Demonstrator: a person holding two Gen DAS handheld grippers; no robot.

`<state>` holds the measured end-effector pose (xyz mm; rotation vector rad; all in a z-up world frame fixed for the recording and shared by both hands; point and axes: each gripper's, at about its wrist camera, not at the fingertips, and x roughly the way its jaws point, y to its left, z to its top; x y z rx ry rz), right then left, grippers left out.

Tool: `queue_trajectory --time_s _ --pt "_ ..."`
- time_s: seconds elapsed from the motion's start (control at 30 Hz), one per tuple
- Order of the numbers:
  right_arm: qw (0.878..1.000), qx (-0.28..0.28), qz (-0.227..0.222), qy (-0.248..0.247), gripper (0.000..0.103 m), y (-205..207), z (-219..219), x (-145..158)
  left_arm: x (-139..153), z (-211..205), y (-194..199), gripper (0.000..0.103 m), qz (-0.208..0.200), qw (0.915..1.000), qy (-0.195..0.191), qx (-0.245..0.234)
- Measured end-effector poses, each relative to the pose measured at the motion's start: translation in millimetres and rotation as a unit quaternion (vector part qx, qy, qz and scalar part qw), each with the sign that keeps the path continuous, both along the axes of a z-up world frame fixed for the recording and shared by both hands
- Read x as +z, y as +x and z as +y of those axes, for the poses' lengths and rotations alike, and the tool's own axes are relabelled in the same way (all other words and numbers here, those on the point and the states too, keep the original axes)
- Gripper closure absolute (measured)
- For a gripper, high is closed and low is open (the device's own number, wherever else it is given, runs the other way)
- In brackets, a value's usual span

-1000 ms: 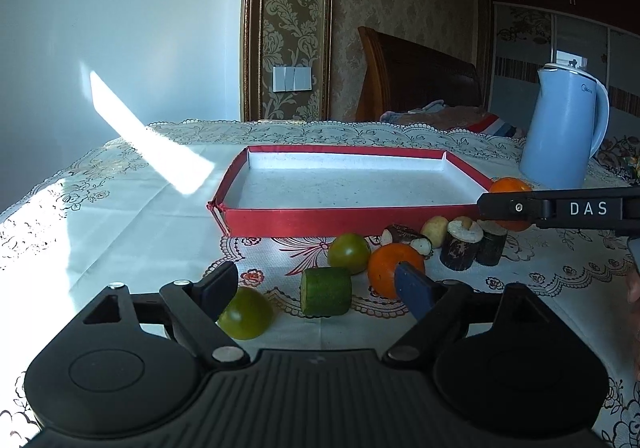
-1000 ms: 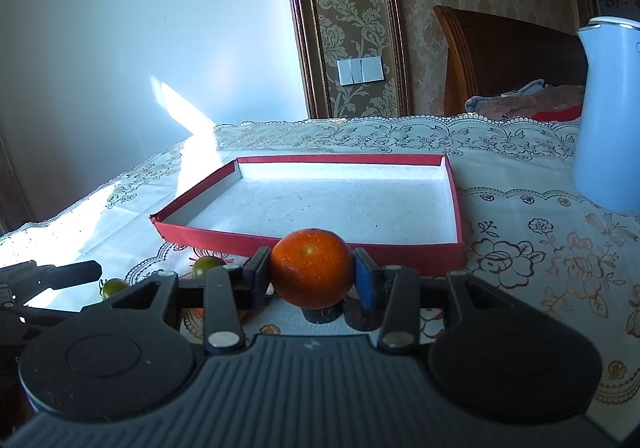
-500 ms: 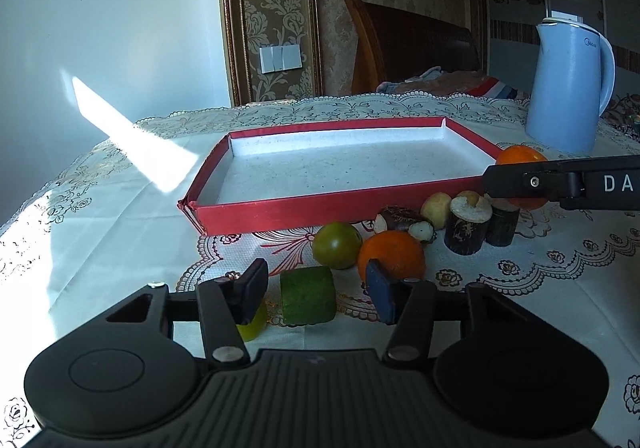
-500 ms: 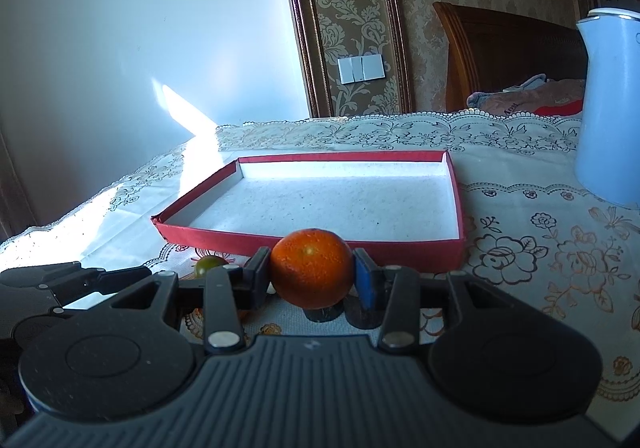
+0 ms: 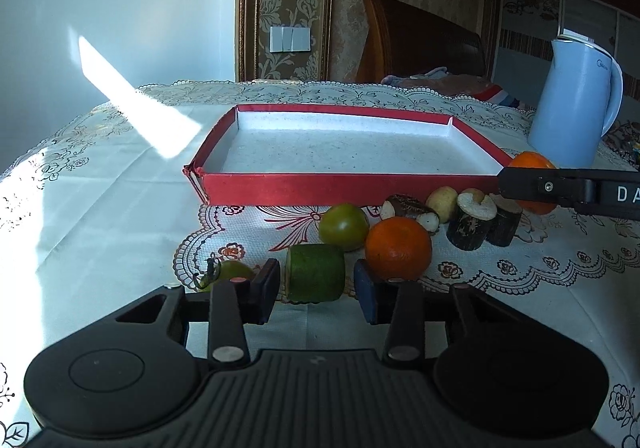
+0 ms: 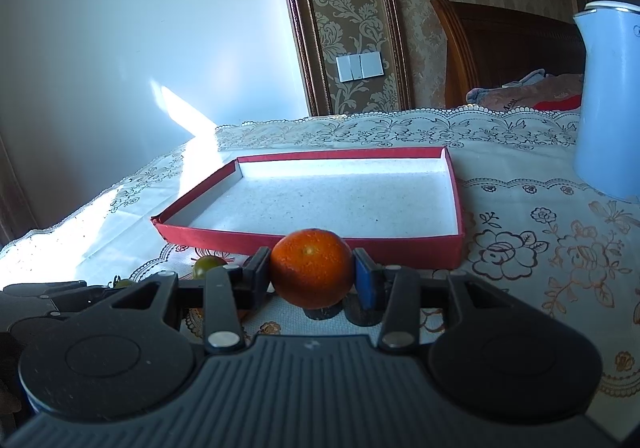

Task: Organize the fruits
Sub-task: 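Carry the cucumber slice and orange into the tray and open both grippers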

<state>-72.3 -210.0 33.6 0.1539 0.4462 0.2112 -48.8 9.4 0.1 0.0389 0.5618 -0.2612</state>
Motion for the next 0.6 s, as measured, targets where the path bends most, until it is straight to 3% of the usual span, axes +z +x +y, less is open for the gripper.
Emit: queue_trajectory --time_s 0.37,0.6 --pt "1.0 0.003 -0.006 -0.004 0.062 3.6 7.4 5.3 8.2 -3.6 0.9 0.076 -0.003 1.0 -0.002 0.003" --pt "1.0 -0.007 -0.02 -0.011 0.062 20.4 16.0 19.5 39.4 -18.8 18.8 0.076 -0.053 0.9982 0.007 0.027"
